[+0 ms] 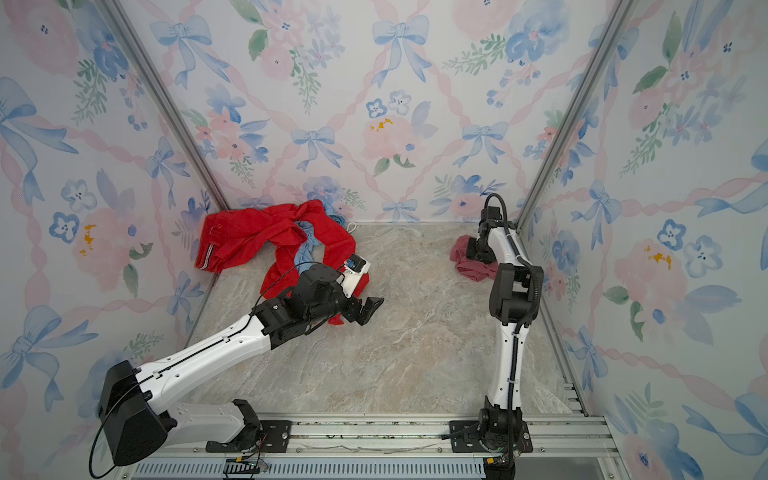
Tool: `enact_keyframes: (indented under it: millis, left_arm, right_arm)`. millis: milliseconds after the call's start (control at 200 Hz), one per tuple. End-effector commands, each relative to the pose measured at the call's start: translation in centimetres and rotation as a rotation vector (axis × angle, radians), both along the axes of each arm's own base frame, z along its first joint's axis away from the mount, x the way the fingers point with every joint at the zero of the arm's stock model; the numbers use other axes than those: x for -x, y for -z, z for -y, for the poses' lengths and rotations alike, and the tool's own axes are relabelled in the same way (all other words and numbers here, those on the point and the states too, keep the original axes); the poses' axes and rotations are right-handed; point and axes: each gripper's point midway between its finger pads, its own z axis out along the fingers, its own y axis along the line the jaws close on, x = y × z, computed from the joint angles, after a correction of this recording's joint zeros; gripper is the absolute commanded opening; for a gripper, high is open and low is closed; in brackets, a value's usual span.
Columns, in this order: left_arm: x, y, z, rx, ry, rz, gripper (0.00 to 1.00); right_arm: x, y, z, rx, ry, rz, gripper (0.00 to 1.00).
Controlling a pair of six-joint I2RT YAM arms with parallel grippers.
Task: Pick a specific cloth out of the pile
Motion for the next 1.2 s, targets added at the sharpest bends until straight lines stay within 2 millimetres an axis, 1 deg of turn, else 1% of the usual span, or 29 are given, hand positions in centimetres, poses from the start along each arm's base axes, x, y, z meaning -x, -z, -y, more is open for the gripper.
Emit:
enact_keyframes:
  millis: [0, 80, 225, 315, 400, 470, 475, 505, 515, 525, 555, 575, 585, 600, 605, 610, 620, 660, 665, 700, 730, 740, 800, 885, 965, 1025, 1130, 1135, 1195]
  left_arm:
    - [-0.1, -0.7, -0.7, -0.008, -0.014, 0.041, 0.98]
    - [-0.1, -1.0, -1.0, -0.006, -0.017, 0.055, 0.98]
    - [0.1, -1.2, -1.9, -0.011, -0.031, 0.072, 0.98]
    - [-0.1, -1.3, -2.6, -0.013, -0.060, 0.085, 0.98]
    - [-1.1, -1.3, -4.1, -0.026, -0.138, 0.117, 0.98]
    - [-2.6, -0.9, -6.6, -0.051, -0.279, 0.169, 0.98]
    - [-2.7, -0.8, -6.9, -0.055, -0.289, 0.172, 0.98]
    - [-3.3, -0.5, -8.2, -0.065, -0.357, 0.197, 0.98]
    - [-3.5, -0.4, -8.8, -0.070, -0.380, 0.206, 0.98]
    - [-3.6, -0.2, -9.3, -0.074, -0.404, 0.213, 0.98]
    - [-4.1, 0.2, -10.9, -0.086, -0.474, 0.239, 0.98]
    - [-4.3, 0.4, -12.0, -0.092, -0.524, 0.255, 0.98]
    - [-4.4, 0.6, -12.7, -0.096, -0.551, 0.262, 0.98]
    - [-4.7, 0.5, -13.7, -0.095, -0.593, 0.278, 0.98]
    - [-4.6, 1.1, -14.1, -0.107, -0.605, 0.275, 0.98]
    - [-4.5, 1.4, -14.4, -0.112, -0.618, 0.276, 0.98]
    - [-4.5, 1.9, -15.1, -0.122, -0.639, 0.275, 0.98]
    - [-4.5, 2.5, -17.3, -0.135, -0.716, 0.310, 0.98]
    - [-4.4, 2.7, -17.6, -0.141, -0.724, 0.314, 0.98]
    - [-4.1, 3.3, -19.0, -0.154, -0.758, 0.344, 0.98]
    - [-3.8, 4.2, -20.1, -0.173, -0.776, 0.366, 0.98]
    - [-3.7, 4.5, -20.5, -0.180, -0.783, 0.373, 0.98]
    - [-3.2, 5.9, -22.6, -0.227, -0.824, 0.412, 0.98]
    - [-2.7, 7.7, -25.9, -0.269, -0.915, 0.439, 0.98]
    - [-2.6, 9.1, -28.0, -0.227, -0.968, 0.434, 0.98]
    - [-2.6, 9.9, -28.6, -0.160, -0.960, 0.441, 0.98]
    - [-2.7, 10.3, -29.3, -0.060, -0.937, 0.474, 0.98]
    - [-2.7, 10.3, -29.3, -0.059, -0.937, 0.474, 0.98]
    - [-3.1, 10.5, -29.8, -0.048, -0.936, 0.479, 0.98]
  right_arm:
    - [0.1, -4.9, 0.3, 0.015, 0.011, 0.089, 0.69]
    - [0.2, -6.6, 0.4, 0.025, 0.012, 0.124, 0.77]
    - [0.7, -9.4, 0.6, 0.046, 0.021, 0.165, 0.83]
    - [1.3, -11.5, 0.1, 0.045, 0.011, 0.201, 0.87]
    - [2.6, -13.7, -0.8, 0.050, -0.009, 0.250, 0.95]
    - [4.2, -15.8, -1.8, 0.037, -0.022, 0.329, 1.00]
    - [4.3, -16.2, -1.9, 0.036, -0.022, 0.341, 1.00]
    - [5.3, -16.8, -2.4, 0.020, -0.029, 0.384, 0.97]
    - [5.6, -17.4, -2.5, 0.018, -0.031, 0.412, 0.97]
    - [6.0, -17.5, -2.6, 0.012, -0.033, 0.425, 0.97]
    - [6.9, -18.5, -3.0, 0.003, -0.038, 0.498, 0.97]
    - [7.9, -19.8, -3.1, 0.004, -0.037, 0.565, 0.97]
    - [8.4, -19.7, -3.1, 0.003, -0.036, 0.580, 0.97]
    - [9.0, -20.7, -3.1, 0.003, -0.037, 0.631, 0.97]
    - [9.2, -20.9, -3.1, 0.004, -0.038, 0.643, 0.97]
    - [9.4, -20.7, -3.2, 0.005, -0.039, 0.651, 0.97]
    - [9.9, -21.1, -3.3, 0.005, -0.043, 0.677, 0.97]
    - [11.8, -21.7, -3.6, 0.020, -0.071, 0.761, 0.97]
    - [12.1, -21.6, -3.6, 0.021, -0.074, 0.765, 0.97]
    - [13.7, -22.1, -3.8, 0.047, -0.085, 0.829, 0.97]
    - [15.0, -21.9, -4.0, 0.073, -0.103, 0.852, 0.97]
    - [15.5, -22.1, -3.9, 0.084, -0.103, 0.866, 0.97]
    - [17.7, -21.1, -4.0, 0.157, -0.129, 0.879, 0.97]
    - [20.1, -18.4, -3.4, 0.217, -0.114, 0.850, 0.97]
    - [21.8, -15.0, -2.7, 0.239, -0.080, 0.800, 0.97]
    - [22.8, -12.7, -2.3, 0.245, -0.050, 0.796, 0.97]
    - [24.0, -9.6, -1.7, 0.247, -0.006, 0.820, 0.97]
    - [24.2, -9.1, -1.7, 0.247, -0.007, 0.812, 0.97]
    - [24.4, -8.0, -1.6, 0.232, 0.008, 0.834, 0.97]
